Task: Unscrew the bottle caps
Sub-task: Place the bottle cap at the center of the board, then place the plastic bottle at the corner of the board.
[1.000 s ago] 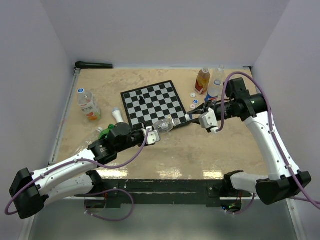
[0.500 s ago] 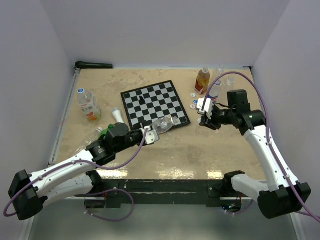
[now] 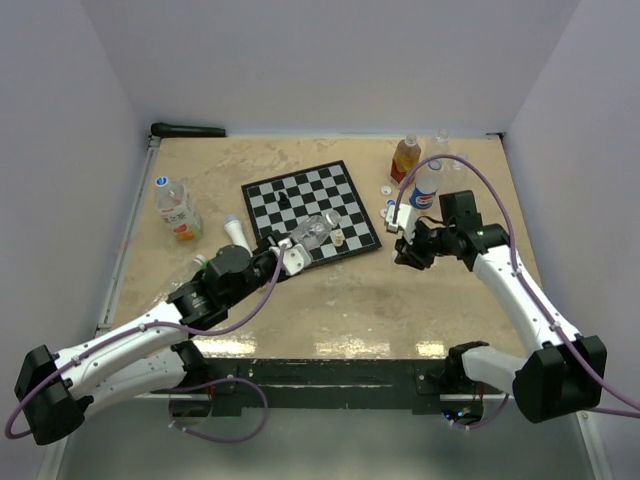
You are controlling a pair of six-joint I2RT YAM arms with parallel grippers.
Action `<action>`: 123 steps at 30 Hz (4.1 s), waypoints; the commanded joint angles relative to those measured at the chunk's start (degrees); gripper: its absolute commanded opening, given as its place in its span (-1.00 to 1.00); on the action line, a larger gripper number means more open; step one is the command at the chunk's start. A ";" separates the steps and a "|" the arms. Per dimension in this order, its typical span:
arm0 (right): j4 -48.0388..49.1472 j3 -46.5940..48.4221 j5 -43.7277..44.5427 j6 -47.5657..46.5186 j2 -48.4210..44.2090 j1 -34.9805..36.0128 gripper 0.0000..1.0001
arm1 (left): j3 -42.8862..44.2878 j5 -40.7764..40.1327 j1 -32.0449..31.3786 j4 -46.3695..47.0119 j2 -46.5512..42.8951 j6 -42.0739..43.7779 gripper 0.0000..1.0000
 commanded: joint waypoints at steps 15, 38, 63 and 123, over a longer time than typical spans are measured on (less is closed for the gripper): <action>2.90 -5.81 17.49 -4.50 6.19 -17.85 -0.88 | 1.95 -1.64 0.65 3.27 -1.55 -2.34 -0.99; 9.59 0.78 16.00 -7.23 23.52 -34.57 0.04 | 2.12 2.49 0.65 3.09 -0.41 -2.60 -0.98; -28.73 19.22 -29.85 -30.98 5.93 -2.52 0.68 | 2.39 24.37 0.65 14.41 5.48 -15.16 -0.99; -18.50 24.06 -17.76 -1.23 8.56 2.09 -0.81 | 8.18 10.51 0.56 1.17 0.04 -11.93 1.00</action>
